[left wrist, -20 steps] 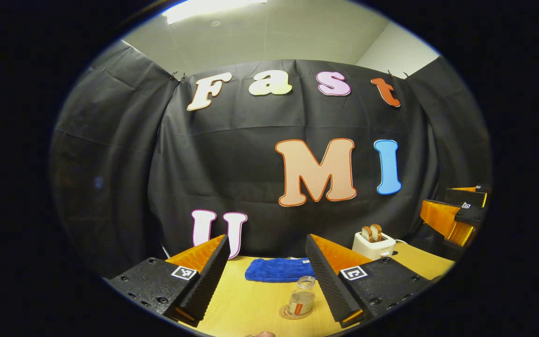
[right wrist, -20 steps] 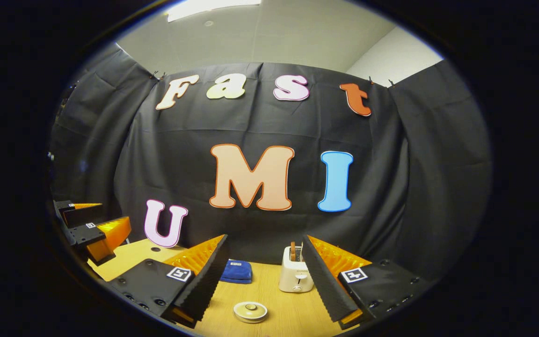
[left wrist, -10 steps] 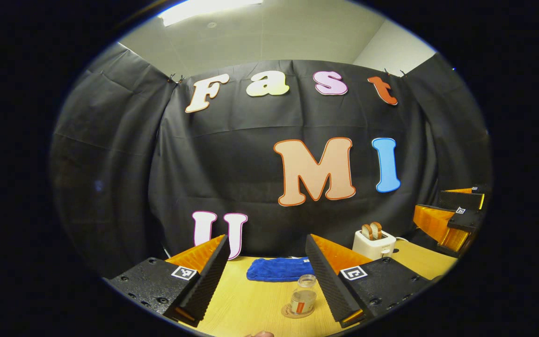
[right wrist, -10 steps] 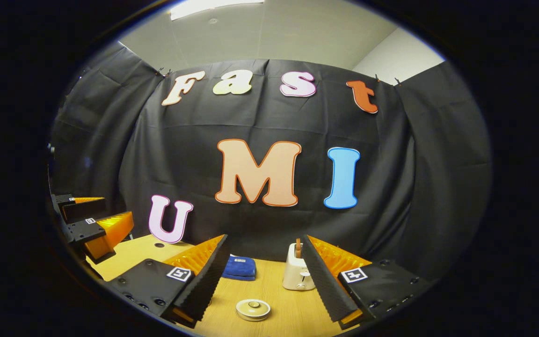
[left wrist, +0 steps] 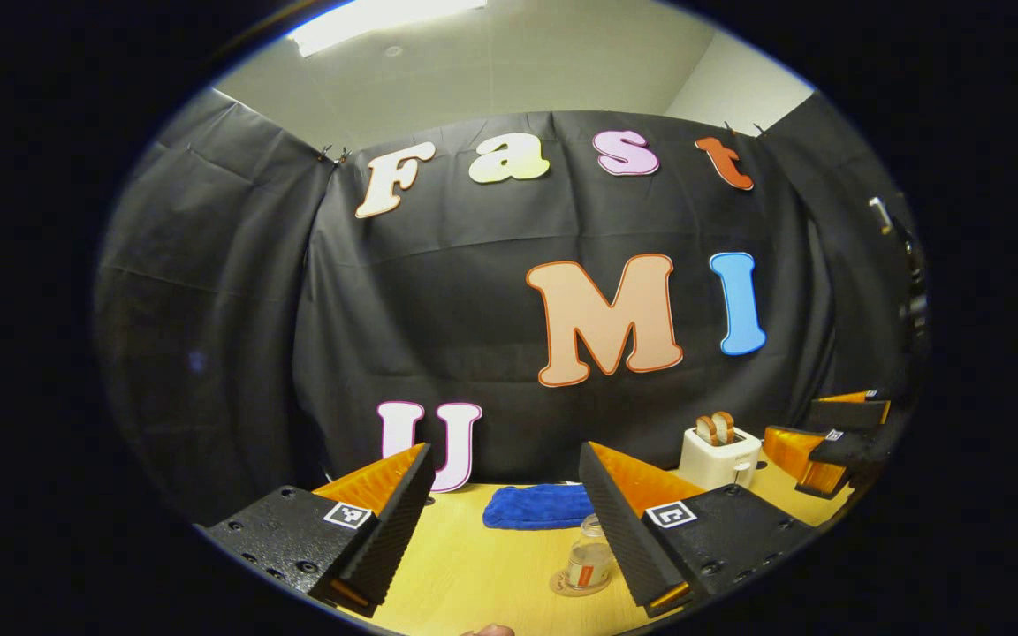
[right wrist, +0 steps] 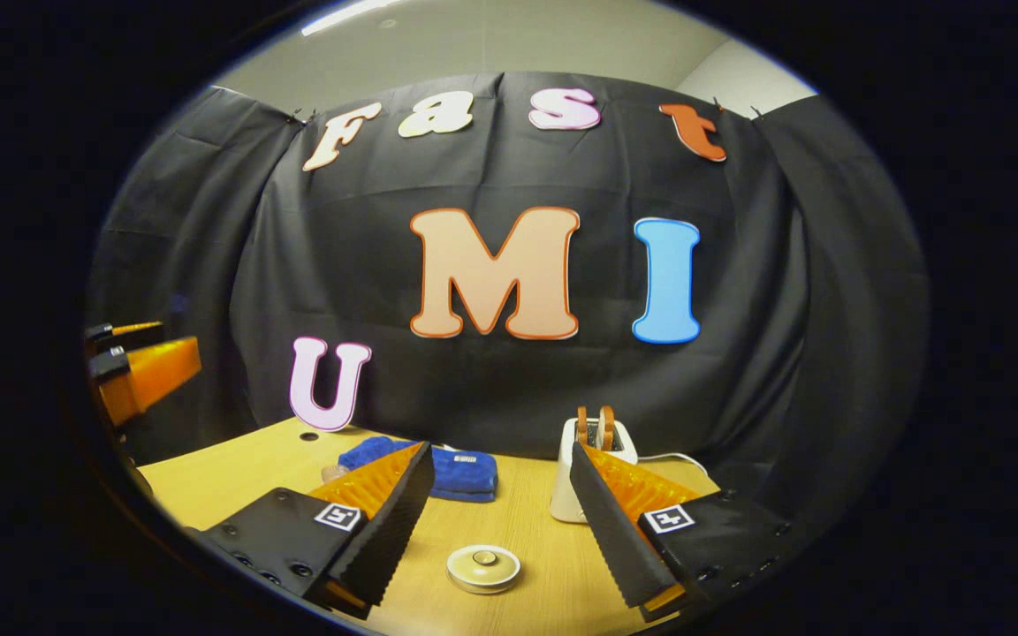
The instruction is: Open the teacup lid with one hand, grasp the water bottle and pour water into the teacup with the other hand; after pouring, place the water bottle on the coaster and then close the teacup lid.
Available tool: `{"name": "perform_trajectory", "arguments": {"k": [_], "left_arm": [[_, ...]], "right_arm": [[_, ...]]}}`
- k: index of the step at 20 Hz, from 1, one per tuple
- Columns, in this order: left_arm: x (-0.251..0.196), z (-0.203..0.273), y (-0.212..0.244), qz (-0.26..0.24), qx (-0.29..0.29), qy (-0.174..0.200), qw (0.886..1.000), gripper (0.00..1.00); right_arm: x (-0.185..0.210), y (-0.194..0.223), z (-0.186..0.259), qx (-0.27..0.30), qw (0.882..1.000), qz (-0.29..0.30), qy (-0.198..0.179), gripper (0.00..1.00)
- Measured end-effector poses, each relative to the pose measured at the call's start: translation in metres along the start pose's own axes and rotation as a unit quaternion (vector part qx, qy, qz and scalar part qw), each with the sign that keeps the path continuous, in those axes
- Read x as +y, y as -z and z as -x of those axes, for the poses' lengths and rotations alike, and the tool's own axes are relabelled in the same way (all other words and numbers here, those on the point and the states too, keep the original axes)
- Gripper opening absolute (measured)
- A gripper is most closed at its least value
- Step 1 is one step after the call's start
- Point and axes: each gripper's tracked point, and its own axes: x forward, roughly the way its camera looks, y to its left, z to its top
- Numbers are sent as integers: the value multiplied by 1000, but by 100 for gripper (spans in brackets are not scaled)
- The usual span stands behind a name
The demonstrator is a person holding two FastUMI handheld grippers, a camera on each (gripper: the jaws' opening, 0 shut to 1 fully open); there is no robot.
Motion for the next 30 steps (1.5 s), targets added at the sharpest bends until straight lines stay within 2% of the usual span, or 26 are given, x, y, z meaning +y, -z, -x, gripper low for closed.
{"name": "perform_trajectory", "arguments": {"k": [3,4,5,6,7,10,12,13,16,18,22,24,26,29,30], "left_arm": [[10,4,2,-7,5,-14,1000,96],[16,6,2,-9,8,-22,1000,96],[20,6,2,-11,9,-27,1000,96],[23,9,3,-13,9,-31,999,96],[25,11,2,-16,10,-35,999,95],[35,15,4,-21,15,-48,999,95],[42,19,6,-23,20,-57,998,95],[46,20,6,-26,21,-62,998,96],[53,23,7,-30,23,-72,997,96],[56,25,9,-31,27,-76,996,96],[62,27,12,-35,32,-84,995,96],[63,28,13,-39,33,-87,995,96],[64,27,13,-42,34,-88,995,96],[63,26,15,-42,37,-87,995,96],[62,26,16,-41,38,-87,995,96]], "right_arm": [[-1,30,-17,31,999,-14,-12,100],[-2,43,-23,44,999,-9,-13,95],[0,62,-29,61,998,3,-18,99],[2,72,-33,73,997,13,-24,95],[4,82,-36,84,996,21,-31,99],[9,106,-46,105,993,31,-41,99],[11,123,-55,119,991,38,-43,100],[12,131,-57,126,990,41,-44,95],[12,151,-66,144,987,48,-44,95],[12,170,-71,161,985,52,-43,100],[9,201,-76,192,979,55,-40,97],[8,211,-78,203,977,49,-38,80],[10,219,-79,212,975,50,-41,75],[11,225,-81,216,974,61,-41,58],[12,228,-81,219,973,61,-43,59]]}}
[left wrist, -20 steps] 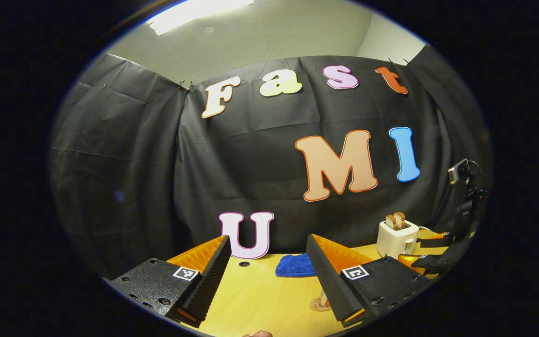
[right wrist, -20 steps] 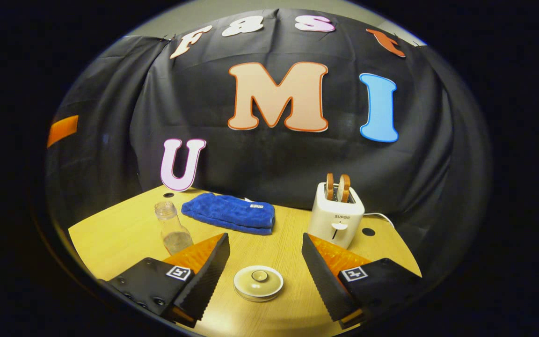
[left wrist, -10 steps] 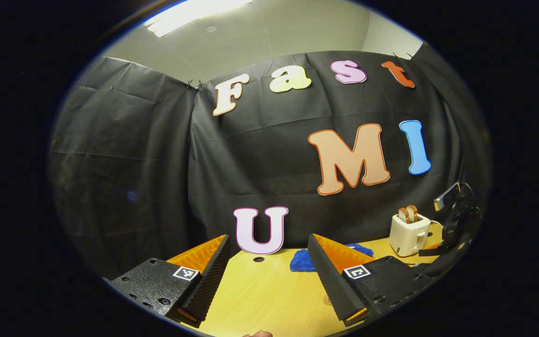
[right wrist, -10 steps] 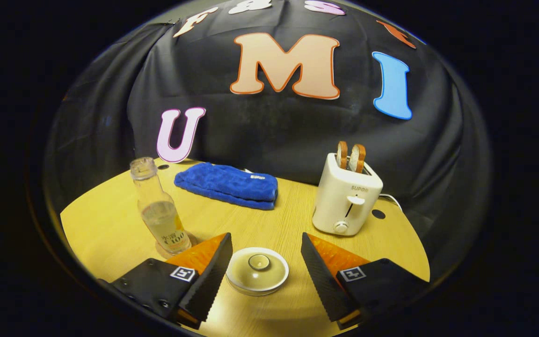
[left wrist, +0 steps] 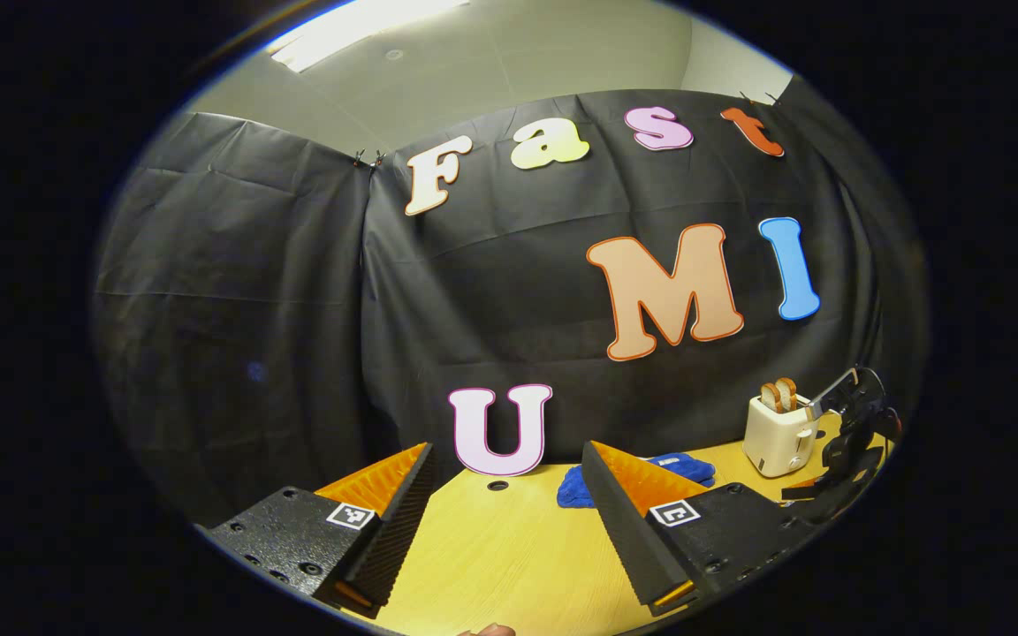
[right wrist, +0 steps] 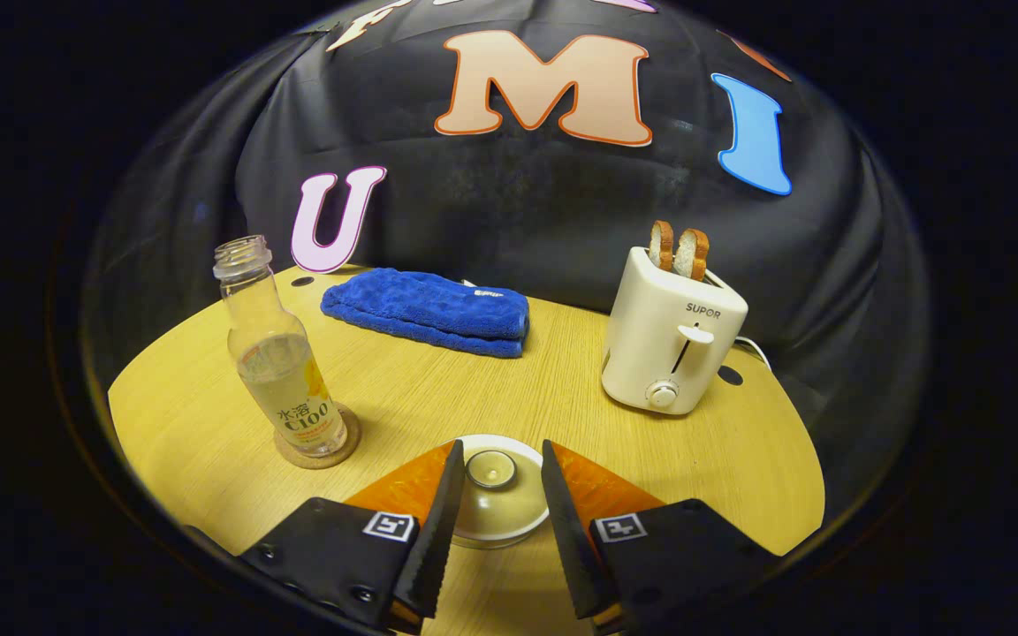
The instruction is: Open the teacup lid with one hand, grasp the water bottle and pour water into the teacup with the other hand; after pouring, place the water bottle on the coaster and then close the teacup lid.
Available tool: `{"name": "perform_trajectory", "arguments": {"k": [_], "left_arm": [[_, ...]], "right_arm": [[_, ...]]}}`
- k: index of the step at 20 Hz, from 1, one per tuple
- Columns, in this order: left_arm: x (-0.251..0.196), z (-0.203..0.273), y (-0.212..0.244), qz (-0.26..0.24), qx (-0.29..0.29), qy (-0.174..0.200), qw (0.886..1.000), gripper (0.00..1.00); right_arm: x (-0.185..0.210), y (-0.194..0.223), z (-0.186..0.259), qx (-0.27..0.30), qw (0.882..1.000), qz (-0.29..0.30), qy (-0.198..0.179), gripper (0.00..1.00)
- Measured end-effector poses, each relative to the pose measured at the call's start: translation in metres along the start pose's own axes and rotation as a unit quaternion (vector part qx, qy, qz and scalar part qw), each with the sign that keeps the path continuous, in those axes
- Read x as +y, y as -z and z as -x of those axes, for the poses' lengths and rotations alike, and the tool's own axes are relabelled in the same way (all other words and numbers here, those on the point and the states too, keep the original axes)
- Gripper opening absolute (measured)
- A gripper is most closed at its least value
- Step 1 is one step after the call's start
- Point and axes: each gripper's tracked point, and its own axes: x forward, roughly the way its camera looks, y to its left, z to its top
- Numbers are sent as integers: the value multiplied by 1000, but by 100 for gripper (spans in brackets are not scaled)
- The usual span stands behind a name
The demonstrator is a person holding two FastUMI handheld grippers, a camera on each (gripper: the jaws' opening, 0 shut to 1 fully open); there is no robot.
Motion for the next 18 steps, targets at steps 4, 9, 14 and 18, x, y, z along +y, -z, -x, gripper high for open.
{"name": "perform_trajectory", "arguments": {"k": [4,9,14,18], "left_arm": [[-2,-2,0,-1,0,2,1000,99],[-3,-3,2,-3,2,5,1000,99],[-6,-6,1,-7,1,12,1000,96],[-9,-6,1,-7,0,20,1000,99]], "right_arm": [[5,3,-1,3,1000,9,-5,54],[6,3,-2,1,1000,14,-2,37],[9,2,0,-3,999,37,7,32],[10,3,-2,-1,999,31,8,27]]}}
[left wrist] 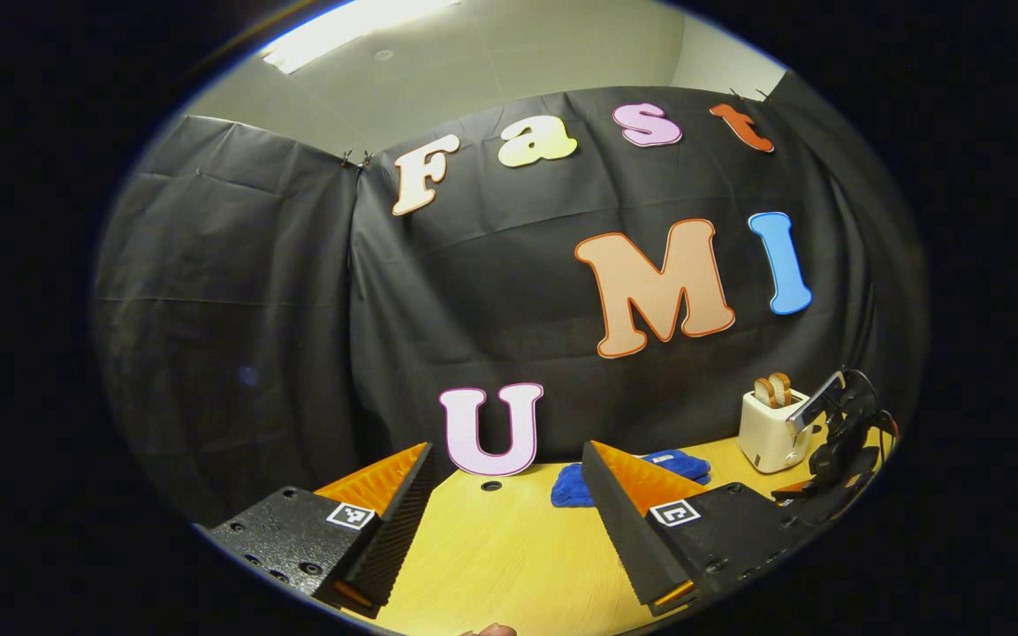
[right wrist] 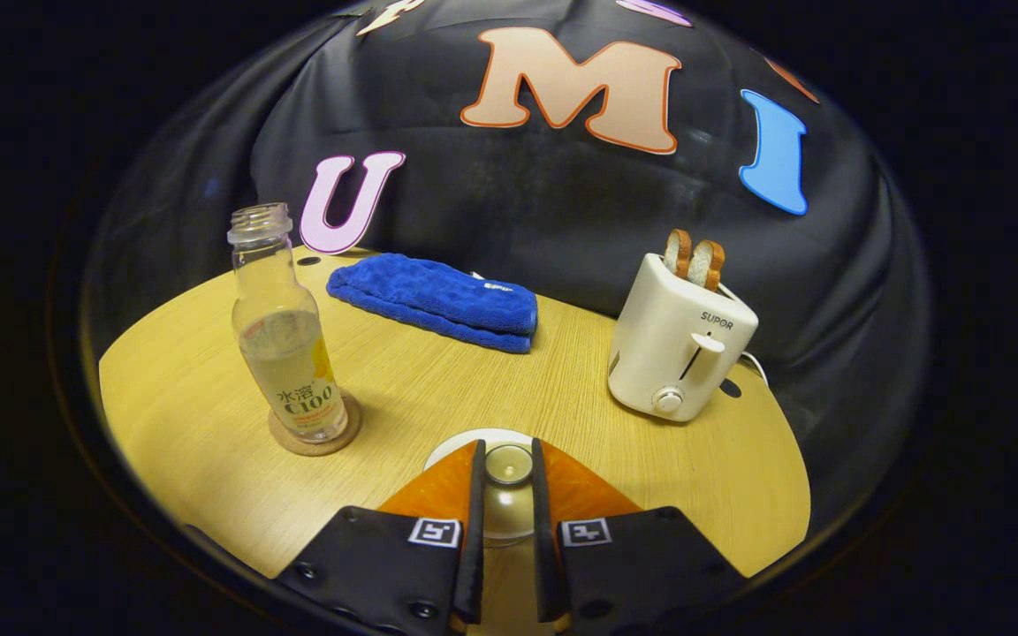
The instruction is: Open the teacup lid with one hand, grasp the water bottle and pour water into the teacup with the other hand; after pouring, place the water bottle on the coaster and then close the teacup lid.
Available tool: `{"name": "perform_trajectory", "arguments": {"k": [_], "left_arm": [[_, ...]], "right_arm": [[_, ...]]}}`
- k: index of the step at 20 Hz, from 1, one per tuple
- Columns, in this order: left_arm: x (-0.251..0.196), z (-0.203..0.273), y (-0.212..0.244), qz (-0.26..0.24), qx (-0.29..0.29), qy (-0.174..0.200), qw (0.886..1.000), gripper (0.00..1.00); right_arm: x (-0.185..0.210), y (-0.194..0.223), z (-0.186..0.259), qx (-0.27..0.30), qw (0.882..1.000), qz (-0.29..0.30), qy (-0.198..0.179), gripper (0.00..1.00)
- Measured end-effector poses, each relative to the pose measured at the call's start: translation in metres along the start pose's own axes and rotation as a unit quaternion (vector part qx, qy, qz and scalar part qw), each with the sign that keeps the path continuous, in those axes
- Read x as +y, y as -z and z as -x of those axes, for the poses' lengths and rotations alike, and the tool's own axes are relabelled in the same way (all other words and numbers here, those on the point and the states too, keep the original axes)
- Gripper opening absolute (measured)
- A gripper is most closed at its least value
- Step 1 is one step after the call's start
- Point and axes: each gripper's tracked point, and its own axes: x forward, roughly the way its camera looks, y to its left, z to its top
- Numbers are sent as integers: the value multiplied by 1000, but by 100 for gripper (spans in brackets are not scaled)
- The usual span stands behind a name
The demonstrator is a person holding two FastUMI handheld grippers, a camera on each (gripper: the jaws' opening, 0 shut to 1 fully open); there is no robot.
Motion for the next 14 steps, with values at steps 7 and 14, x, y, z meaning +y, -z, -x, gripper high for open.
{"name": "perform_trajectory", "arguments": {"k": [7,14], "left_arm": [[-26,-7,13,5,1,46,999,96],[-82,-9,52,7,17,132,991,96]], "right_arm": [[-4,-21,11,-10,999,-39,3,28],[-24,-36,45,-14,997,-76,21,27]]}}
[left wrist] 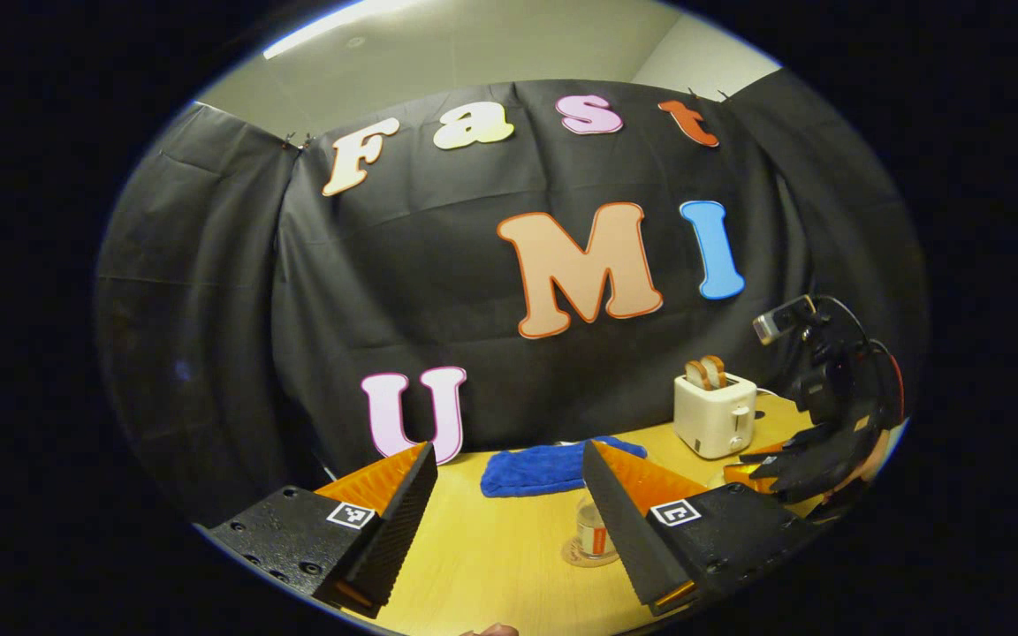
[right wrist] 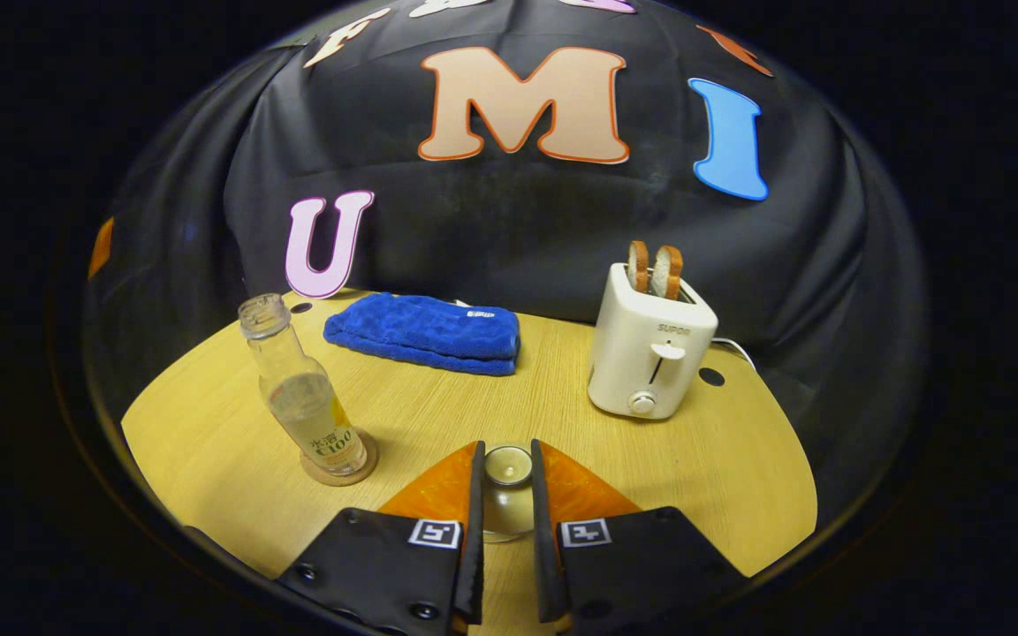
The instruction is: Open the teacup lid with one hand, grasp the water bottle and pour water into the teacup with the other hand; after pouring, place the water bottle on the coaster and then close the teacup lid.
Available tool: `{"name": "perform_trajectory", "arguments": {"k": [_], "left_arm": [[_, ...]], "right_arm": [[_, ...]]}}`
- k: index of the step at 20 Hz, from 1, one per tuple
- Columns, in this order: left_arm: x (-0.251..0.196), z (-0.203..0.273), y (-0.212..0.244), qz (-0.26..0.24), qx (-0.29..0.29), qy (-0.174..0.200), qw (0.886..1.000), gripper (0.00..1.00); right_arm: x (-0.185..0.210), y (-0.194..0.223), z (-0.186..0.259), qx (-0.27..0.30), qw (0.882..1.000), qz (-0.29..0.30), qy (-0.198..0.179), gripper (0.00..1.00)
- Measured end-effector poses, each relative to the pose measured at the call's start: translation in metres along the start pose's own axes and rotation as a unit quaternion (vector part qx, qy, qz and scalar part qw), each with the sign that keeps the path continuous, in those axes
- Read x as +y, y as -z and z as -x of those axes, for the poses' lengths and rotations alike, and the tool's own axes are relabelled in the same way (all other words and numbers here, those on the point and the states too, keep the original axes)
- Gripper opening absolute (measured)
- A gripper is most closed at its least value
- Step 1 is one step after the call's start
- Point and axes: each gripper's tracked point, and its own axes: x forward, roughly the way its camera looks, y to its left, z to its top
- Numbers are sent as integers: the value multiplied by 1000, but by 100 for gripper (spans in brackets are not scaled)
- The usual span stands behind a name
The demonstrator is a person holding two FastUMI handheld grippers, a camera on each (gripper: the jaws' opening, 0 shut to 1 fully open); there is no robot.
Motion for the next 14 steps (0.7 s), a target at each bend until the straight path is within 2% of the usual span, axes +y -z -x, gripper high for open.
{"name": "perform_trajectory", "arguments": {"k": [3,5,7,14], "left_arm": [[-22,-8,22,2,13,33,999,96],[-32,-12,36,4,22,49,999,100],[-43,-18,49,19,29,67,997,96],[-73,-41,97,26,59,101,993,96]], "right_arm": [[-17,-6,17,-4,1000,-6,19,27],[-30,-12,31,-9,999,-7,34,27],[-42,-17,46,-15,999,-8,48,27],[-69,-23,82,-18,996,-18,84,25]]}}
